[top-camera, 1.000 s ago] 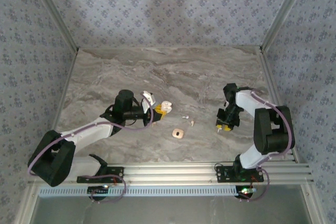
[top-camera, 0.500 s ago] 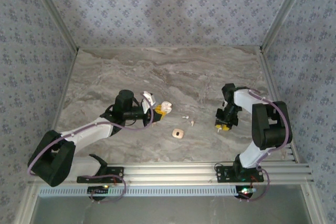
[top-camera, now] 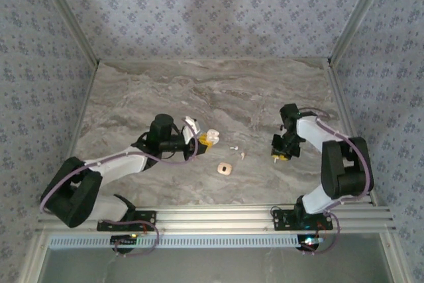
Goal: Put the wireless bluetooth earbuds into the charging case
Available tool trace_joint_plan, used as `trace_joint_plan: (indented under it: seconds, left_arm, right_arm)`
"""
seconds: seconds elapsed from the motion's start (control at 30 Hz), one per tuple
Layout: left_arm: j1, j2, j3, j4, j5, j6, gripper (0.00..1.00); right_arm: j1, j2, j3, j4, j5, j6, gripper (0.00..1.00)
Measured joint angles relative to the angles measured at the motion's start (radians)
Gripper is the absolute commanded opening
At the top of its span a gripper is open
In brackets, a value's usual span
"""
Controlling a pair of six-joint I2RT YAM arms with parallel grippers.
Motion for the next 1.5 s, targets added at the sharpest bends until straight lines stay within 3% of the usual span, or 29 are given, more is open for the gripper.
trace_joint_plan:
  seconds: [0.4,0.63,0.97,1.5]
  left_arm:
    - [-0.08,0.098,0.0,0.224,-0.157,0.003,0.11]
    - [-0.106,0.127,0.001,0.306,-0.182,0.012,0.11]
    - [-0.143,0.157,0.003,0.401,-0.186,0.019,0.11]
    - [-0.145,0.157,0.003,0.454,-0.186,0.018,0.1]
  right_arm:
    - [0.095,-0.375,-0.125,0.265,-0.083,0.102,0.23]
    - [0.2,-0.519,-0.126,0.423,-0.105,0.137,0.23]
    - [0.344,-0.542,-0.103,0.565,-0.102,0.096,0.24]
    - [0.406,-0.563,-0.111,0.713,-0.162,0.051,0.24]
